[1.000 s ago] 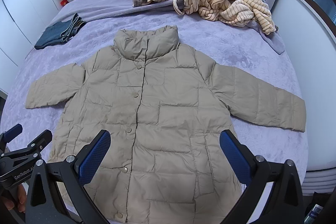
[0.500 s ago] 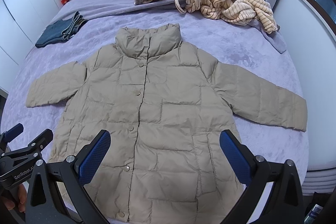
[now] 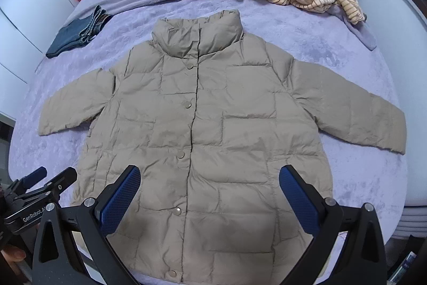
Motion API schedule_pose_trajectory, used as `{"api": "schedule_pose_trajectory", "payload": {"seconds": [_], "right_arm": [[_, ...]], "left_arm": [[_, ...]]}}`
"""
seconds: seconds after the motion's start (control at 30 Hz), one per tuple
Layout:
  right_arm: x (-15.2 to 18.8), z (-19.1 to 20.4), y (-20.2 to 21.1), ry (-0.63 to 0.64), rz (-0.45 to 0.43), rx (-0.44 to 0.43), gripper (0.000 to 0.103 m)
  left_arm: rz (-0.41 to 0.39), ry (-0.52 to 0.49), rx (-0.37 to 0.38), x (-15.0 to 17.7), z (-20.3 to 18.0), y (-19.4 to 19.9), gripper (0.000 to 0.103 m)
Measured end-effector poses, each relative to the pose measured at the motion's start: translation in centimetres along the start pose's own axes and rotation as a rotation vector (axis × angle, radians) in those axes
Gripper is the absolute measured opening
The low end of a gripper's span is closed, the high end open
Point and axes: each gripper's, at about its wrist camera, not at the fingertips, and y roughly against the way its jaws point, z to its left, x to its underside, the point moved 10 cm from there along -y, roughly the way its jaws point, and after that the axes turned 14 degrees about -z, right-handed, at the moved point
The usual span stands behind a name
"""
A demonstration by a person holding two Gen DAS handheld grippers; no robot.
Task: Fold large clothes
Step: 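Grasp the jacket sleeve cuff with the left gripper while the right gripper pins the body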
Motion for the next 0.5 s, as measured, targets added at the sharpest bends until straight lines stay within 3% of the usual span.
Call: {"api": "schedule_pose_trajectory", "payload": {"seconds": [0.23,0.37,0.5], "right_arm": [[0.3,4.1,-4.3,-0.071,0.021,-0.100,0.103],[2.1,8.0,-7.8,-0.065,0.122,-0.149,0.103],[3.1,11.3,-10.5,-0.044,0.158,-0.180,0.103]], "left_arm": [[-0.008,0.219,0.097,-1.8,7.0,-5.2,0.103],[-0.040,0.356,0.129,-3.5,12.5,-9.8,0.103],[-0.086,0.504,0.150,-5.7,18.4,-14.4,0.103]]}}
